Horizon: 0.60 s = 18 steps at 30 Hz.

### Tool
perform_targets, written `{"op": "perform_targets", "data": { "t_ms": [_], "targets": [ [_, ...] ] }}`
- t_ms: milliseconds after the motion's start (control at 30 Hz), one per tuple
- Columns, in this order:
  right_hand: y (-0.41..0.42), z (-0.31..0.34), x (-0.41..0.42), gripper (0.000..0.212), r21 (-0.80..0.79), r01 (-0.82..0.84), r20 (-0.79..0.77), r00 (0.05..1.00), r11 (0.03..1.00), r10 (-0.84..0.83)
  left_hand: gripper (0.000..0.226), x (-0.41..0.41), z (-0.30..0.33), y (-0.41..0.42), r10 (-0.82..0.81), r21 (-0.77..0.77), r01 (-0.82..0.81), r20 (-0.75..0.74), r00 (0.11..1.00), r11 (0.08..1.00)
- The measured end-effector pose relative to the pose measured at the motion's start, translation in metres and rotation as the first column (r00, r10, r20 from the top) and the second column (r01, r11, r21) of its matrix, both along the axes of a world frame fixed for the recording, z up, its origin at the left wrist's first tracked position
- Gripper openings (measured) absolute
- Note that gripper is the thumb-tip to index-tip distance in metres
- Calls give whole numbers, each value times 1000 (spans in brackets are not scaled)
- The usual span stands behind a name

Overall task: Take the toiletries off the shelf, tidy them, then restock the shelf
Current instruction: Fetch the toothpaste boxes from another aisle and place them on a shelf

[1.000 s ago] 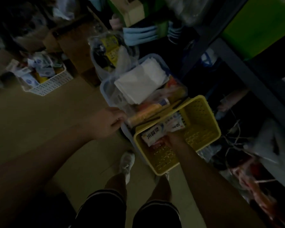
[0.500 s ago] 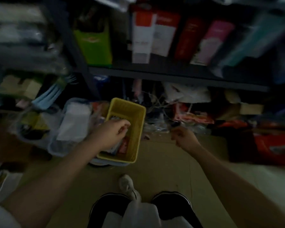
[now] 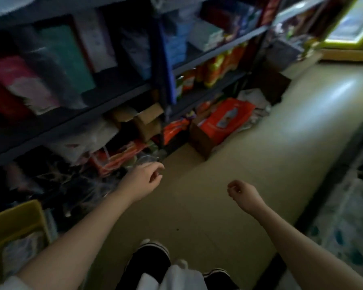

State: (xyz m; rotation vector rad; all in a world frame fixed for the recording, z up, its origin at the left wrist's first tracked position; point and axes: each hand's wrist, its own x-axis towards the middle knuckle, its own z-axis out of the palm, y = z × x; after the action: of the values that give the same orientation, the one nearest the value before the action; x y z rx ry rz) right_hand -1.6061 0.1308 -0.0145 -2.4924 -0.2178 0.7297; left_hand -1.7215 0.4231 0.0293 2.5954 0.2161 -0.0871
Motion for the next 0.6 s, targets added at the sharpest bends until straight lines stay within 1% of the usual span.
{"op": "perform_targets", "data": {
  "t_ms": [67,167,267,400,467,600],
  "targets": [
    [-21,7,22,20,30,53,23,998,998,-54,27,35,-13,-13,-54,39,56,-53,997,998],
    [-40,18,65,18,124,114,62,990,986,-123,29,93,-33,-20,-135,122,154,-152,979,980],
    [-47,30,114,14,210,166,100,977,963,-190,31,156,-46,-22,-193,142,232,-242,951,962],
    [-52,43,186,12,269,213,121,960,939,-252,29,262,-47,-34,-260,84,287,-243,935,954],
    [-59,45,223,13,245,238,115,955,940,-272,28,316,-40,-49,-317,40,334,-228,921,942],
    [-89,39,298,15,194,323,96,934,926,-345,25,428,-19,-92,-420,-38,419,-118,900,907]
  ]
}}
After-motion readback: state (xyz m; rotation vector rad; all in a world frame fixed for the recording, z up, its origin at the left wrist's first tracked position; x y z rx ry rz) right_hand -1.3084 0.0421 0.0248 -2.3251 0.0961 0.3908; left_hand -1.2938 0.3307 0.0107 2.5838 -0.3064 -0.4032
